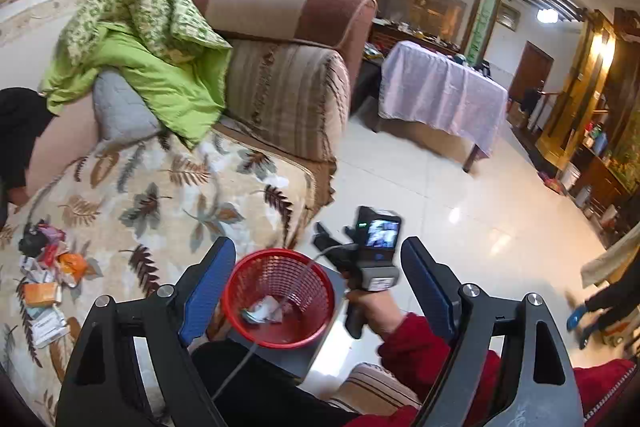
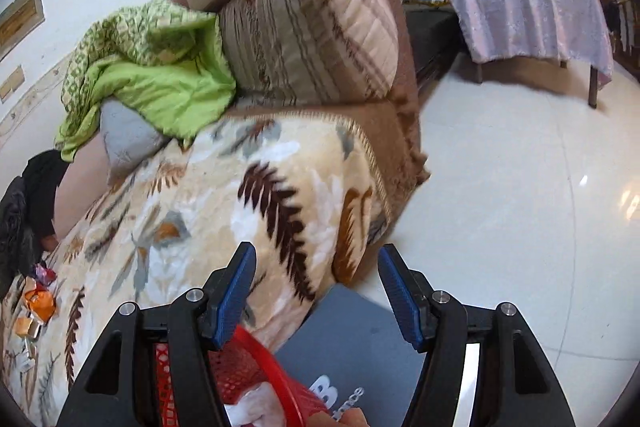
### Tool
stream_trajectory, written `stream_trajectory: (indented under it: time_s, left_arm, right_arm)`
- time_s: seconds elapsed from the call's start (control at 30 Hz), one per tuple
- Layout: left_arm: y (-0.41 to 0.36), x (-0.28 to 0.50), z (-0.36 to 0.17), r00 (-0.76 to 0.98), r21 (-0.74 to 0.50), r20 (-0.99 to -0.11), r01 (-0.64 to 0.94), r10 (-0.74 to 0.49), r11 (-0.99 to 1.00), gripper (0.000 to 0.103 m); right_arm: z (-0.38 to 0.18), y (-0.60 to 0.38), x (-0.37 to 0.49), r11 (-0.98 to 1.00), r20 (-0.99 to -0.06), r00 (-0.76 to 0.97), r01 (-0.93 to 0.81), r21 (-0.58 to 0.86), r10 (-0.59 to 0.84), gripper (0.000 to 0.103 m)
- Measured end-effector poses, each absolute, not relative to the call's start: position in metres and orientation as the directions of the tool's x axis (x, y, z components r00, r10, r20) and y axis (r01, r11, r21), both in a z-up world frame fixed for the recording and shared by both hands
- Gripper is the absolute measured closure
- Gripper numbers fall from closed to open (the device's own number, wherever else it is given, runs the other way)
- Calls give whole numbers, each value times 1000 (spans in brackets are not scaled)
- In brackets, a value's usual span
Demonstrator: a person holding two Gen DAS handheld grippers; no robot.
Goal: Collect trash
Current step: 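Move both tools back over the trash on the bed, then grasp the orange chip bag with the right tool while the left tool grasps the white medicine box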
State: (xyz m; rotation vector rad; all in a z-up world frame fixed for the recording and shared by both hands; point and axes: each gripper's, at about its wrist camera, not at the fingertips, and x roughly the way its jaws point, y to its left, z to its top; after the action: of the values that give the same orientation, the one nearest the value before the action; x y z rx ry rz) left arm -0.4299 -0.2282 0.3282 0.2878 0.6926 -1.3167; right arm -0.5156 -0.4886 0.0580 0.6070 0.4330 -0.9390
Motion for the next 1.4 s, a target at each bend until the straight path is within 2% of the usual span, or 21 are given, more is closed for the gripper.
stream_trajectory:
  time_s: [0.13, 0.23, 0.33, 0.47, 0.63, 0.9, 1.07, 1.27, 1.33, 1.37, 1.4]
  left_arm:
    - [-212, -422, 336, 118, -200, -595, 936, -795, 289, 19]
    - [-200, -407, 337, 131, -230, -590, 919, -797, 321, 19]
    - [-188, -379, 327, 132, -275, -599, 893, -790, 357, 19]
    - [-160, -320, 294, 225, -279, -640, 822, -734, 496, 19]
    - [-98, -249, 242, 387, -224, -682, 697, -621, 681, 19]
    - [14, -117, 144, 462, -312, -739, 411, -490, 857, 19]
    - [38, -54, 90, 453, -311, -768, 354, -452, 882, 19]
    - [24, -3, 57, 441, -303, -760, 409, -477, 861, 19]
    - [19, 6, 53, 451, -309, -748, 412, -487, 857, 19]
    - [18, 11, 50, 450, -326, -736, 419, -505, 848, 19]
    - [17, 16, 45, 443, -342, -732, 417, -517, 842, 19]
  right_arm:
    - [107, -477, -519, 461, -531, 511, 856, 236, -676, 35]
    - [148, -453, -510, 528, -471, 570, 816, 233, -673, 35]
    - [179, -423, -489, 626, -418, 662, 741, 242, -622, 30]
    - [192, -387, -445, 752, -417, 777, 602, 270, -472, 28]
    - [176, -346, -375, 834, -467, 843, 444, 327, -266, 27]
    - [134, -292, -237, 868, -602, 798, 279, 411, 29, 23]
    - [94, -259, -150, 871, -681, 722, 249, 425, 126, 23]
    - [56, -238, -69, 890, -732, 676, 281, 360, 83, 23]
    - [42, -236, -53, 895, -746, 663, 293, 335, 62, 28]
    - [37, -236, -50, 895, -745, 663, 287, 343, 73, 47]
    - [33, -237, -47, 889, -740, 665, 270, 369, 105, 60]
